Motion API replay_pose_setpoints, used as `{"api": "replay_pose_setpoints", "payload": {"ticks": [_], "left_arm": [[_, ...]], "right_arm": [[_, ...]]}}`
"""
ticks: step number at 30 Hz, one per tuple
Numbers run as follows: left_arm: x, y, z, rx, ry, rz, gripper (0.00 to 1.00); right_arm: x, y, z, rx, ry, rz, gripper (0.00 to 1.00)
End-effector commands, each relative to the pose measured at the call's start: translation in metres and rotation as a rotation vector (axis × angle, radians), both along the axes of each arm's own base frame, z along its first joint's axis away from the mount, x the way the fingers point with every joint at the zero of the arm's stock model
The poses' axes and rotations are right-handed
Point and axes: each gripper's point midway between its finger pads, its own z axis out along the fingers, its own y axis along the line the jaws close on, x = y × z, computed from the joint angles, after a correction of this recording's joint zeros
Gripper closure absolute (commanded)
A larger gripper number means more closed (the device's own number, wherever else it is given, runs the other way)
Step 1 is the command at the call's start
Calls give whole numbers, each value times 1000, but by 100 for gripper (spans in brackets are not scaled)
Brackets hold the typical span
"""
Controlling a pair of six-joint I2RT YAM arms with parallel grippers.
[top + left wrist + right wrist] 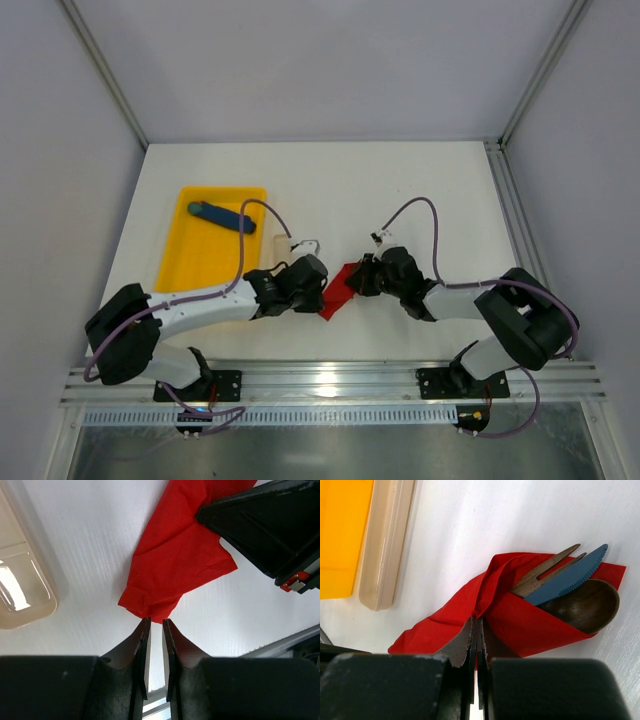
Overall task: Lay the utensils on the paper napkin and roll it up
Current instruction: Roll the napkin at the center of the board.
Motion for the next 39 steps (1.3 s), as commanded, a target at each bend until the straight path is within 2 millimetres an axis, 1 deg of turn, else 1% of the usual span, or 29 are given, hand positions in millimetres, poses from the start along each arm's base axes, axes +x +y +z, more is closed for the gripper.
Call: {"api": "replay_pose_setpoints", "payload": {"ticks": [1,4,5,6,7,8,10,11,12,13,14,15,16,17,19,21,22,24,25,26,27,29,30,31,32,34,35,36,39], "left_arm": [[-5,-9,8,-34,-16,-9,82],[-11,-21,7,-55,-24,-47,91],[-12,-27,4,-59,-22,-60,97],[-13,-29,2,-51,-23,-64,99],[-14,-33,4,-41,-28,-70,100],[-10,-30,1,-13,-42,-55,100],[-5,-28,7,7,-69,-41,100],[1,-31,18,-3,-96,-36,100],[8,-28,29,-1,-133,-25,100],[11,-26,35,4,-139,-24,100],[17,-29,47,-14,-153,-21,100],[23,-25,50,-7,-153,-2,99],[24,-20,51,22,-150,8,94],[27,-19,54,30,-160,13,89],[29,-15,54,53,-182,10,83],[31,-14,55,59,-205,-13,79],[33,-17,60,61,-236,-55,77],[30,-25,70,32,-264,-133,72],[30,-29,72,41,-305,-205,67],[23,-36,74,10,-305,-275,64],[21,-39,75,5,-323,-324,63],[18,-41,71,15,-356,-403,61],[14,-45,71,4,-349,-444,61],[11,-45,67,19,-337,-473,61],[13,-48,70,32,-348,-501,59],[15,-43,53,112,-317,-518,57],[18,-46,54,126,-319,-528,57],[20,-46,42,170,-301,-546,57],[24,-49,33,205,-295,-571,57]], "right_arm": [[10,8,21,40,-68,12,96],[13,9,21,34,-72,18,96],[15,11,23,34,-73,20,96],[16,12,24,33,-77,24,96],[17,13,25,29,-87,32,96],[17,14,24,25,-88,47,96],[21,18,29,12,-117,76,96],[20,21,29,12,-118,102,96],[22,23,29,6,-124,116,96],[23,24,29,3,-131,129,96],[23,25,29,-5,-145,142,96],[25,26,29,-7,-149,149,96],[26,27,28,-11,-151,154,96],[27,28,28,-13,-147,157,96],[24,30,25,-7,-131,167,96],[21,30,26,18,-128,161,96],[21,30,29,24,-134,158,96],[21,29,29,23,-133,155,96],[21,29,28,21,-129,151,96],[21,28,27,20,-124,149,96],[20,29,26,22,-118,150,96],[20,29,26,29,-115,150,96],[20,30,26,32,-115,153,96],[19,31,27,36,-116,154,96],[19,31,27,36,-115,156,96],[19,31,27,38,-114,156,96],[19,31,29,41,-117,158,96],[19,32,29,43,-116,158,96],[19,32,30,42,-117,160,96]]}}
